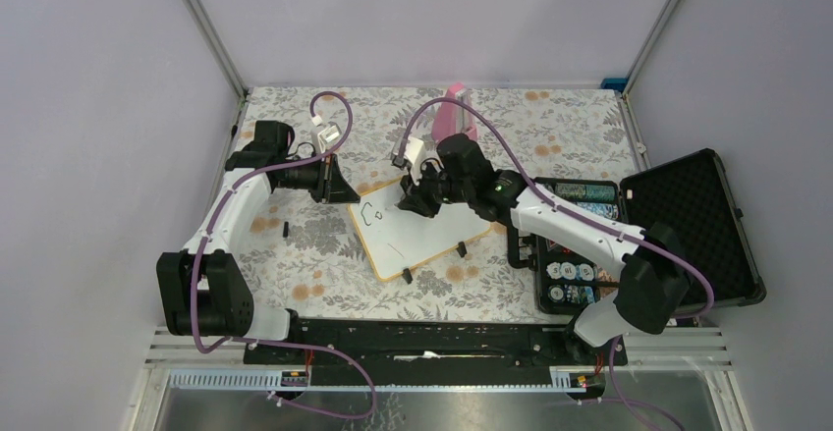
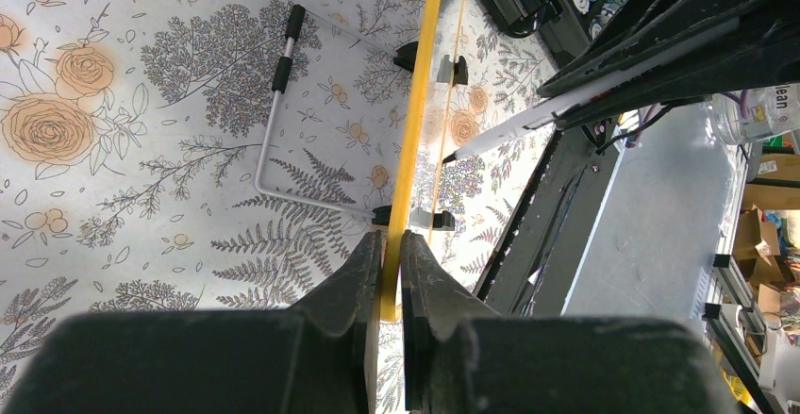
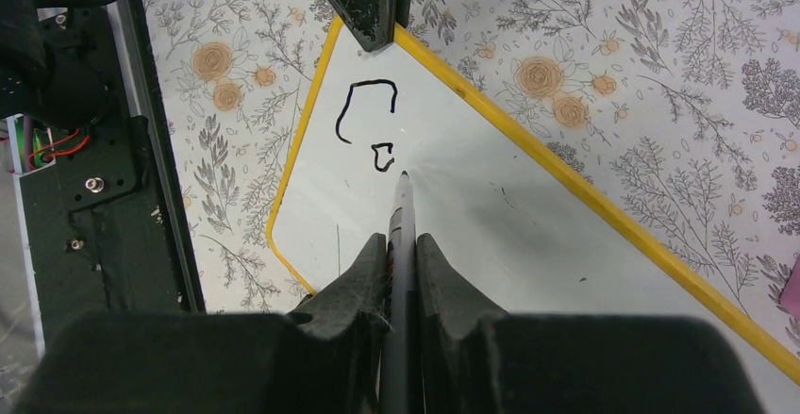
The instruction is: Write a sentence on the whiteboard
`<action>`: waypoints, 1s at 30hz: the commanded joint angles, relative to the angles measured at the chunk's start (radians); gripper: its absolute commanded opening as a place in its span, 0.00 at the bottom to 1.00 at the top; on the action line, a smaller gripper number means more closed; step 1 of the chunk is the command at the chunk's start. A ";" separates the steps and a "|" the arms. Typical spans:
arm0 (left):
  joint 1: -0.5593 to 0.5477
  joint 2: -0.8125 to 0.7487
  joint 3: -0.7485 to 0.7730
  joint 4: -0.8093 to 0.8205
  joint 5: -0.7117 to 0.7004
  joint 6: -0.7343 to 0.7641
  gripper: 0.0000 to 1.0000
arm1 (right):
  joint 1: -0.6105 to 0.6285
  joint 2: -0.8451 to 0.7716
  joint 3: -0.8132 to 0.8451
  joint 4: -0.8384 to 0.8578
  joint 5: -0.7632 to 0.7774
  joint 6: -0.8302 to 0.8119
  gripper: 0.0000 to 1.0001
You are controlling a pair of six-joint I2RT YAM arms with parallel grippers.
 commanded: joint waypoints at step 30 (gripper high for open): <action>0.004 -0.023 -0.001 0.013 -0.014 0.011 0.00 | 0.016 0.035 0.049 0.038 0.103 0.011 0.00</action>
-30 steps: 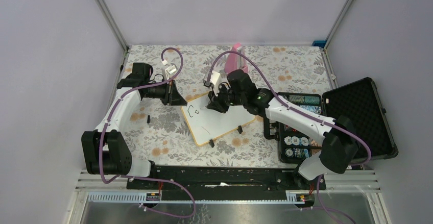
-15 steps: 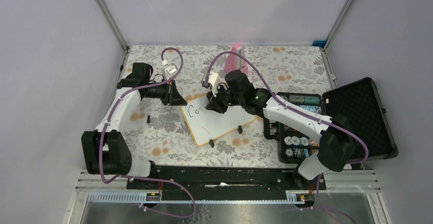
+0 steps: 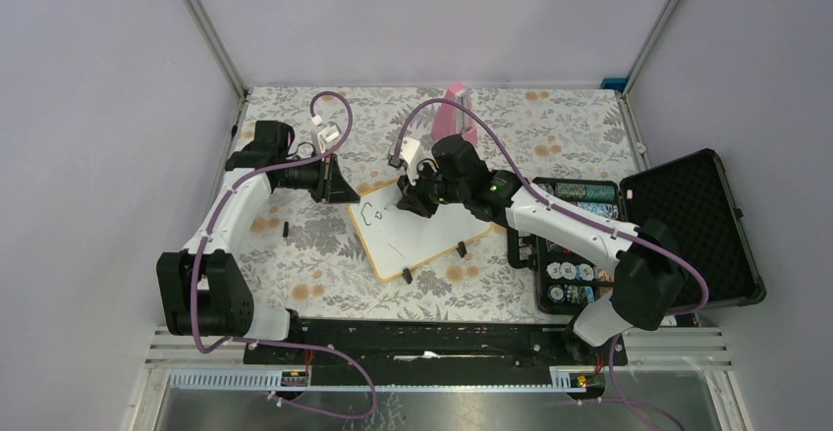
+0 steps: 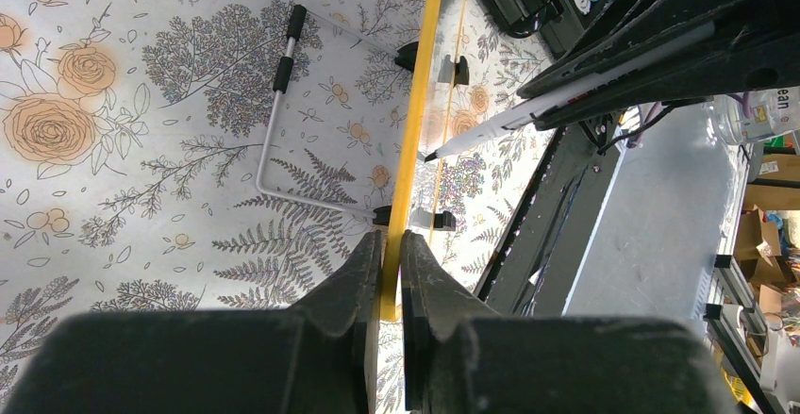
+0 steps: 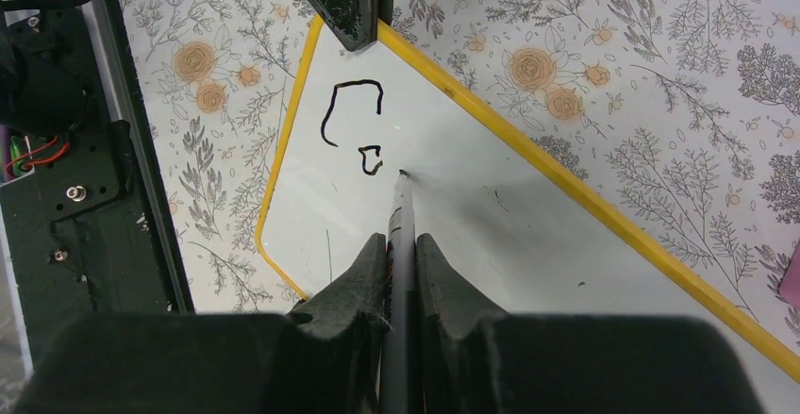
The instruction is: Write a sentence on the whiteboard
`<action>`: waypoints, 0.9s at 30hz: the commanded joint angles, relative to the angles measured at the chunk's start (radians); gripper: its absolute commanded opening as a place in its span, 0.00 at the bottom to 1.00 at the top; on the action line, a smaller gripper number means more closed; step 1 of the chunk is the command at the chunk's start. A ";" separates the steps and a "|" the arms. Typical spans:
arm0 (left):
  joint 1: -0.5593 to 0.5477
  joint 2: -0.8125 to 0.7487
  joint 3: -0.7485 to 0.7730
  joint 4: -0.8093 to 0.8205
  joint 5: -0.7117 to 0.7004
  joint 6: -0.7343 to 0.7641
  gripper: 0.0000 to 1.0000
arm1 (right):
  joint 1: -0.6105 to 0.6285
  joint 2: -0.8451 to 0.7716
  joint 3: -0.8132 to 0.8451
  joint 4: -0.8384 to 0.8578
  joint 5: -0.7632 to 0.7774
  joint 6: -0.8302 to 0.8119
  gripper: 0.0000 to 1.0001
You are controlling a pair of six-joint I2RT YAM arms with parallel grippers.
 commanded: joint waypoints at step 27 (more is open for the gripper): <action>0.004 -0.015 0.003 0.013 -0.013 0.014 0.00 | -0.003 -0.020 -0.026 0.014 0.001 -0.020 0.00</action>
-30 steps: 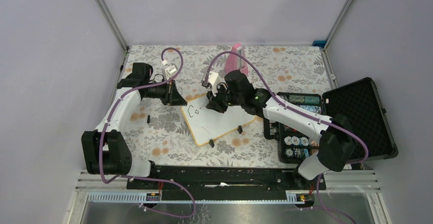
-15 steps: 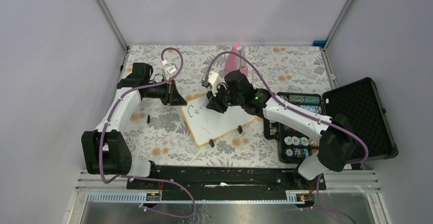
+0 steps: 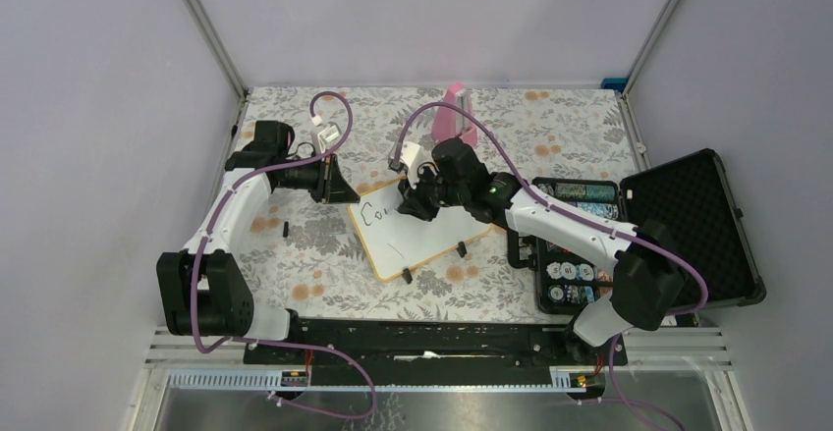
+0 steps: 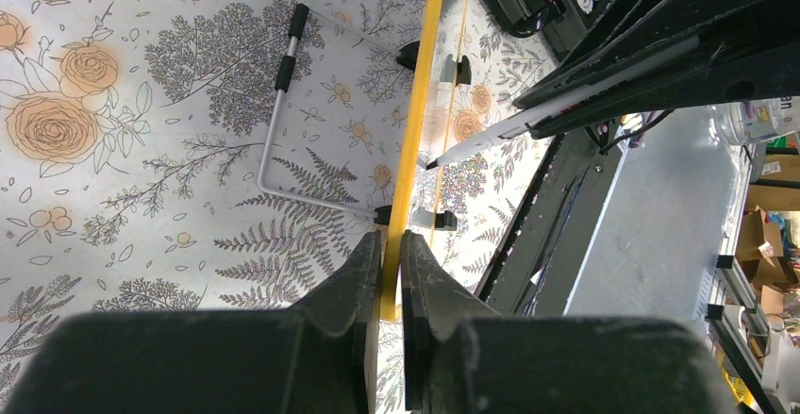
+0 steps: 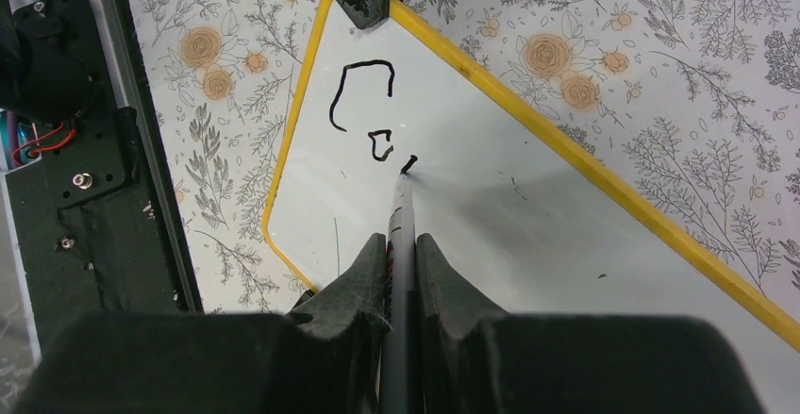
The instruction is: Write a sentence on the whiteboard
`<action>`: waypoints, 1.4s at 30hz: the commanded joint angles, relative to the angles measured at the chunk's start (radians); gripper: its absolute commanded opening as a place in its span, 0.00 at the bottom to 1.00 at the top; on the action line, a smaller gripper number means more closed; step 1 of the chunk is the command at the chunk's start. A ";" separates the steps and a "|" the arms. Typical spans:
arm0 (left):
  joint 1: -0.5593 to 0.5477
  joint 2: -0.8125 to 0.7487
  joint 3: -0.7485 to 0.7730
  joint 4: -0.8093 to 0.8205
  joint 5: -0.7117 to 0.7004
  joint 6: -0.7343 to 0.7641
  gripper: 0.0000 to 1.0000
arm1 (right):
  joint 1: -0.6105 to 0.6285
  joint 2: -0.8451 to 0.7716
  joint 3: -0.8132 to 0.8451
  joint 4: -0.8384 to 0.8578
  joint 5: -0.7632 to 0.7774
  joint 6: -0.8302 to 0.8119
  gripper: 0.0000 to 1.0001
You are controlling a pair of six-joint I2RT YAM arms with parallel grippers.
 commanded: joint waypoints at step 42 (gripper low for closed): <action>0.004 -0.018 0.002 0.013 -0.008 0.013 0.00 | -0.036 -0.028 0.047 0.033 0.085 -0.017 0.00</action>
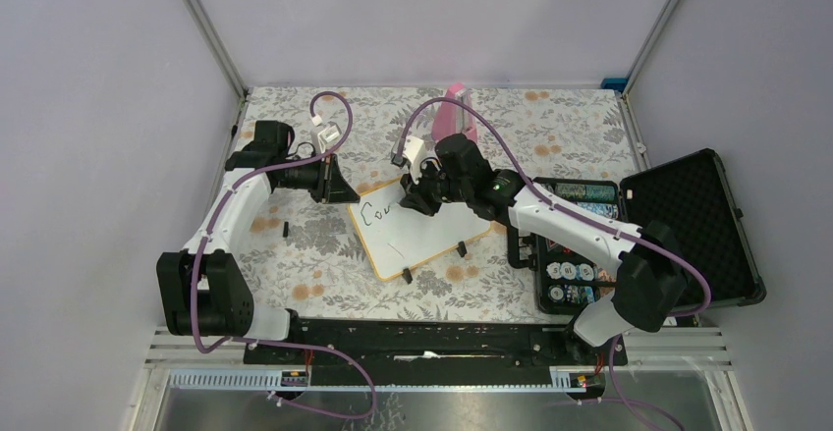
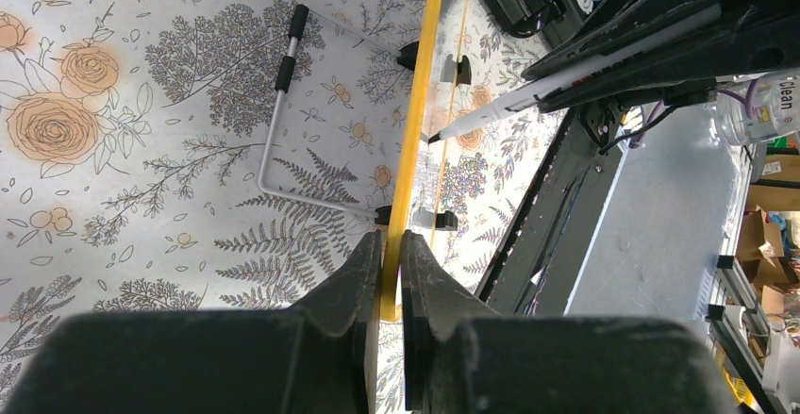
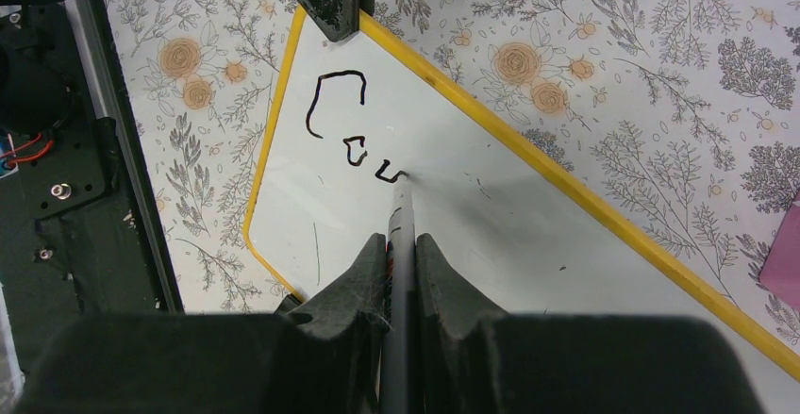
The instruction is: Write a sentence on the whiteboard
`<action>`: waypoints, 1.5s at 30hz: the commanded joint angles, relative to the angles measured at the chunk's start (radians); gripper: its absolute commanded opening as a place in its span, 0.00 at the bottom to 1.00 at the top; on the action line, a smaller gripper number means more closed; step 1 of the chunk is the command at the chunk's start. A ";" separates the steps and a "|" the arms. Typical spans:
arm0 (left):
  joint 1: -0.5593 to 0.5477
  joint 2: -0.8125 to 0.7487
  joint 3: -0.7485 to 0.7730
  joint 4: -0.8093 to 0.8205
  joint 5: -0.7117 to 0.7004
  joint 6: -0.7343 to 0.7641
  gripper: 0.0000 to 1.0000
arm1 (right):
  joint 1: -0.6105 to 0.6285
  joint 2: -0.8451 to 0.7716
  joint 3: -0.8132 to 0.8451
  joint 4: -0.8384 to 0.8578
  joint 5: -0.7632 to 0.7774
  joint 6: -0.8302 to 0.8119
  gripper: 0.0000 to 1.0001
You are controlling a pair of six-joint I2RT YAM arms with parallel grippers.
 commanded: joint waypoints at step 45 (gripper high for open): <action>0.004 -0.022 -0.001 0.012 -0.018 0.016 0.00 | -0.031 -0.071 -0.031 -0.053 -0.041 -0.063 0.00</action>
